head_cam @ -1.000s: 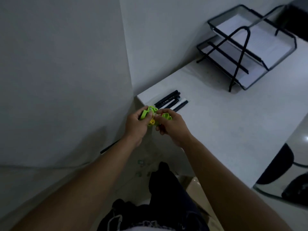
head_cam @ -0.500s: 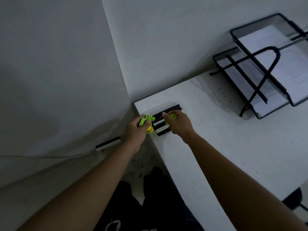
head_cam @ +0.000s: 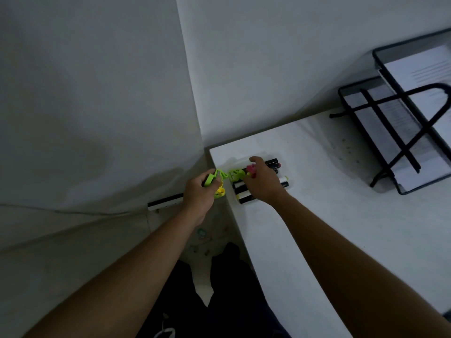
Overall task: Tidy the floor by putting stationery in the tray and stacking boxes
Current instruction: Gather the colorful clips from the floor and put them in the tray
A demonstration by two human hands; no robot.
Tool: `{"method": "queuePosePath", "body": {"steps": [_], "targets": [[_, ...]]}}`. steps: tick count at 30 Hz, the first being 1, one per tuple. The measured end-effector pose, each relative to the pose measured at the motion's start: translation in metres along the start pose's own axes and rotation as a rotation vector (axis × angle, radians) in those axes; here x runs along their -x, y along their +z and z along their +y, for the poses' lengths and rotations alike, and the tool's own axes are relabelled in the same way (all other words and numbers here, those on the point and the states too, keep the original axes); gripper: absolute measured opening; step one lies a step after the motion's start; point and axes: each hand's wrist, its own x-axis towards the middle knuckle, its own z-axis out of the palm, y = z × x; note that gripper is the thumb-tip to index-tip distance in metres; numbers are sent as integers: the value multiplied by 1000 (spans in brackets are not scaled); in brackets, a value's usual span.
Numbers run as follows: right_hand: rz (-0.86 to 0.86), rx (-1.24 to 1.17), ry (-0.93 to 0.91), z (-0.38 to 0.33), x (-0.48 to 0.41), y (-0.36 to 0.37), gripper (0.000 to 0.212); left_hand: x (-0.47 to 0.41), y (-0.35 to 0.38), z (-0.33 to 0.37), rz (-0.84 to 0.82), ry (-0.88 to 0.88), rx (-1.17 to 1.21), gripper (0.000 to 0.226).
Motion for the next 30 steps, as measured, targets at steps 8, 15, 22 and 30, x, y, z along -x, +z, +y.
{"method": "queuePosePath", "body": {"steps": [8, 15, 22, 30], "targets": [[53, 131, -4, 7, -10, -1, 30, -4, 7, -5, -13, -17, -40, 35], [115, 104, -30, 15, -19, -4, 26, -6, 10, -3, -15, 2, -85, 35], [13, 215, -185, 17, -16, -5, 31, -5, 18, 1, -42, -5, -55, 37], [27, 181, -441, 29, 0, -7, 27, -6, 19, 2, -24, -19, -74, 37]]}}
